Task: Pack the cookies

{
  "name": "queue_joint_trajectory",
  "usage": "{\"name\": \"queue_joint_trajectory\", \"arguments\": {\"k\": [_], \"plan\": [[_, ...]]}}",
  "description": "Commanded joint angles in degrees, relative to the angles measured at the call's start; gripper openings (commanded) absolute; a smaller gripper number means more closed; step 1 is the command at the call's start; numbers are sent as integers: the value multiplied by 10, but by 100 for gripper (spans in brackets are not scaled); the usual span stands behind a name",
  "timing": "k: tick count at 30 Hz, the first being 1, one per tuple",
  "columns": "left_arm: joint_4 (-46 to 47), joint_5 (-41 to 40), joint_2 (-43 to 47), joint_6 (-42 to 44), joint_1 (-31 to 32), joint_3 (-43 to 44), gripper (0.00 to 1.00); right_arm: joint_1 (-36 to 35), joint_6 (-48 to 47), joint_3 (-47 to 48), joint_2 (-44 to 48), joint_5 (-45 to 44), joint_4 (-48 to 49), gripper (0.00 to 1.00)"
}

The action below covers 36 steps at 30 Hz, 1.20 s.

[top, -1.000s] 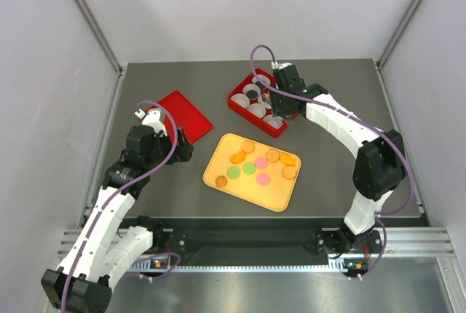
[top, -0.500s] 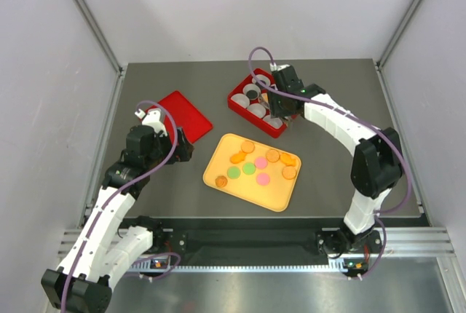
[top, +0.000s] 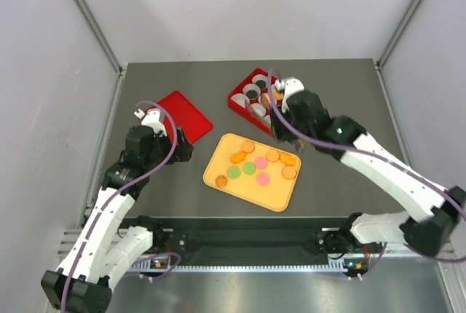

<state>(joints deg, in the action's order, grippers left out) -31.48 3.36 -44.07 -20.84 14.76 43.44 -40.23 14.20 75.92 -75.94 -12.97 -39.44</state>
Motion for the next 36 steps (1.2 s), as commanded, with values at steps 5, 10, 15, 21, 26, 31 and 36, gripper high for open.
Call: {"name": "queue_joint_trajectory", "arguments": {"k": [5, 10, 15, 21, 26, 31, 36], "plan": [[16, -1, 7, 6, 1, -3, 98, -143, 86, -125, 121, -37, -91, 49], [17, 1, 7, 6, 1, -3, 98, -201, 137, -156, 155, -39, -134, 48], [16, 0, 10, 6, 1, -3, 98, -241, 162, -168, 145, -45, -149, 48], [15, -1, 10, 7, 1, -3, 98, -259, 168, -188, 114, -55, -147, 48], [16, -1, 7, 7, 1, -3, 98, -262, 170, -193, 107, -58, -145, 49], [15, -1, 7, 7, 1, -2, 98, -265, 171, -201, 96, -55, -136, 49], [15, -1, 9, 7, 1, -3, 98, -268, 172, -209, 90, -52, -129, 49]]}}
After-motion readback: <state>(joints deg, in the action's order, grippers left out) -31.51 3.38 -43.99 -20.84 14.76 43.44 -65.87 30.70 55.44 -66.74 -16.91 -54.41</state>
